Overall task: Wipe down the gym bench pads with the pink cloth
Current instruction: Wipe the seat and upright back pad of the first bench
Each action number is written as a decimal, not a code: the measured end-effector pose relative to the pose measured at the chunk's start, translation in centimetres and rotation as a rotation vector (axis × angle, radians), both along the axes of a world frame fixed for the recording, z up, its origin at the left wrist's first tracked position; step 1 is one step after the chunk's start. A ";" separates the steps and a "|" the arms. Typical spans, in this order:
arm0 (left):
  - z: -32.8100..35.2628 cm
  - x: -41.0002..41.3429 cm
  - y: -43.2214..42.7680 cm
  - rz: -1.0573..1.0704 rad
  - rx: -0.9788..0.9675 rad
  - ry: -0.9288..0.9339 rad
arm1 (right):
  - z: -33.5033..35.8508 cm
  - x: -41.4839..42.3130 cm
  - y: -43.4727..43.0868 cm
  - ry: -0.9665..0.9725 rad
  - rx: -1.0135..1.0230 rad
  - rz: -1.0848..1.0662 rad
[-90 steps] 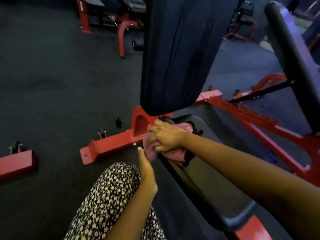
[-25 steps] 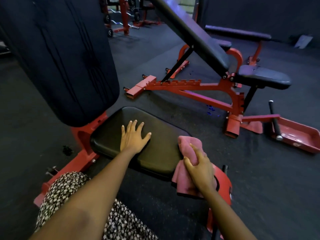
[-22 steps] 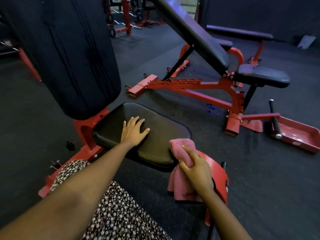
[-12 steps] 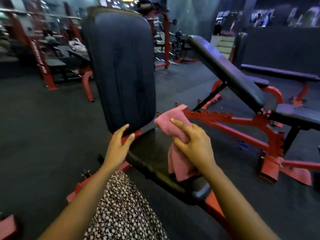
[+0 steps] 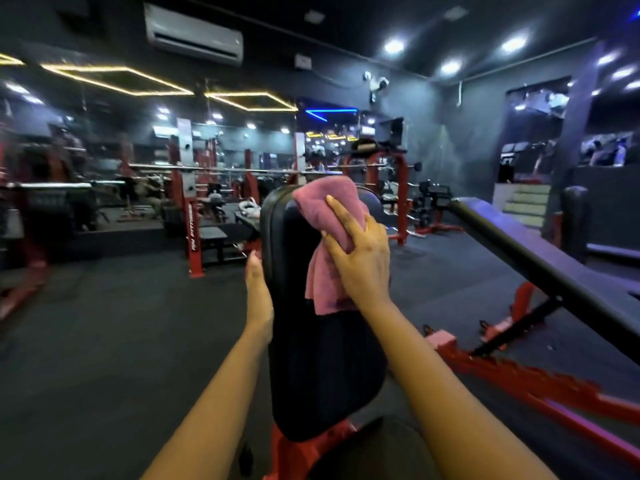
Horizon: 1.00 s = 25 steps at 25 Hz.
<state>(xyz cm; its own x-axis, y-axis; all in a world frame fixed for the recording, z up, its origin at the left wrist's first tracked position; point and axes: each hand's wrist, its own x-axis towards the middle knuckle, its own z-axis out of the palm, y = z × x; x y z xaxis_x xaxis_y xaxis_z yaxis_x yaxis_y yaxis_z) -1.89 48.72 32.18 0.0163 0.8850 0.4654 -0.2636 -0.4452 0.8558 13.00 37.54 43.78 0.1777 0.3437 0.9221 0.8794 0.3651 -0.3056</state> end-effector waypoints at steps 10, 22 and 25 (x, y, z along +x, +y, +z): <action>3.9 1.5 -3.2 -0.101 0.052 -0.173 | 0.7 -2.7 8.7 -0.172 0.073 -0.112; 2.3 1.7 -1.4 -0.054 0.196 0.055 | -0.1 6.9 10.3 0.419 -0.089 -0.092; 2.6 1.4 -1.9 -0.107 0.210 0.032 | -2.0 3.5 9.3 0.396 -0.006 -0.126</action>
